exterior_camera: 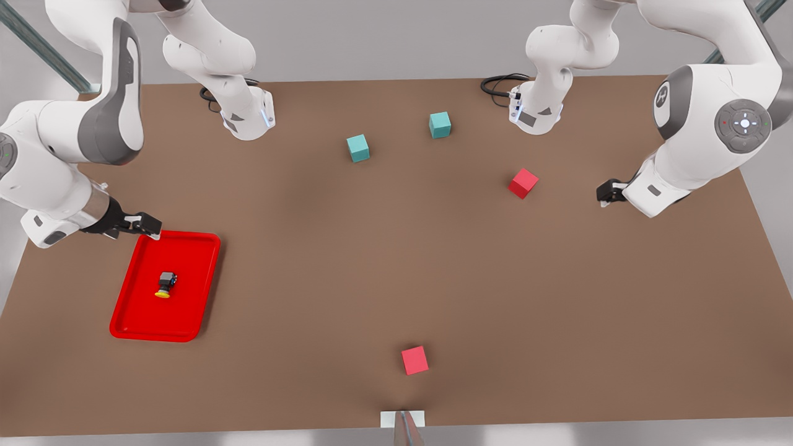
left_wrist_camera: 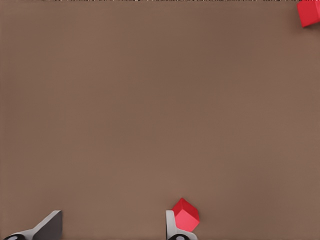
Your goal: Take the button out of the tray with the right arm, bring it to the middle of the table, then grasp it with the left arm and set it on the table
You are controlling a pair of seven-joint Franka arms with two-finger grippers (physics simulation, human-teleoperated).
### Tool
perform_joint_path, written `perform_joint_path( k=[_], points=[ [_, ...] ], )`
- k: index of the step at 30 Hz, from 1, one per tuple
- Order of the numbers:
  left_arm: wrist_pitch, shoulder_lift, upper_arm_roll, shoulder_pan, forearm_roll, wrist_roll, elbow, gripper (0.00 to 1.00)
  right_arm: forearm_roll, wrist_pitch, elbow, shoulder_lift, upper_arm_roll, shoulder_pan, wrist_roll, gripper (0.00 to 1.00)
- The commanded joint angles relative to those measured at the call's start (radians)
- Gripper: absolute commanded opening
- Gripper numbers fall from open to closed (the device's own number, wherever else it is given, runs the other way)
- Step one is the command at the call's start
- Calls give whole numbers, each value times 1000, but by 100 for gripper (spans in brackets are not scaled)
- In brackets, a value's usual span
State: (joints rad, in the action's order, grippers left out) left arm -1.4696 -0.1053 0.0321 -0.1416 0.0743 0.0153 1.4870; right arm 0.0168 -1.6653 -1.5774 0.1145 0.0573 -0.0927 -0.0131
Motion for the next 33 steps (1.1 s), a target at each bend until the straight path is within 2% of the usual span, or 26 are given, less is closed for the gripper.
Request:
perform_joint_path(
  k=[1,3,5,6,7,8,10,13,16,18,20,24,27,30,33],
  points=[
    [-15,1,0,2,1,8,1,100,-8,1,0,-1,-1,2,-25,100],
    [-15,-5,0,0,1,8,1,100,3,1,25,51,1,-15,-19,100],
    [-15,-5,0,0,1,6,-1,100,2,-5,214,372,-1,-32,18,100],
    [-15,-7,0,0,1,6,-1,100,3,-22,229,444,-4,-33,30,100],
    [-15,-7,0,0,1,6,-1,100,2,-40,269,499,-45,-32,33,100],
    [-15,-7,0,0,1,6,-1,100,5,-83,269,540,-48,-32,27,100],
    [-15,-13,0,0,1,6,-1,100,3,-290,137,545,-51,-70,38,100],
    [-15,-13,0,0,1,6,1,100,-9,-380,137,614,-51,-157,67,100],
    [-15,-13,0,2,1,6,1,100,-9,-372,108,620,-50,-160,9,100],
    [-15,-14,0,2,1,6,1,100,-9,-401,-58,530,-50,-154,12,100],
    [-14,-20,0,2,1,6,1,100,-5,-467,-147,481,-50,-165,28,100],
    [-15,-22,0,2,1,6,1,100,-3,-521,-161,481,-50,-191,116,100],
    [-15,-22,0,2,1,6,1,100,-3,-547,-234,458,-51,-177,102,100],
    [-15,-22,0,2,1,6,1,100,5,-665,-246,459,-51,-197,116,100],
    [-15,-22,0,2,1,6,1,100,5,-668,-260,461,-51,-205,116,100]
  ],
)
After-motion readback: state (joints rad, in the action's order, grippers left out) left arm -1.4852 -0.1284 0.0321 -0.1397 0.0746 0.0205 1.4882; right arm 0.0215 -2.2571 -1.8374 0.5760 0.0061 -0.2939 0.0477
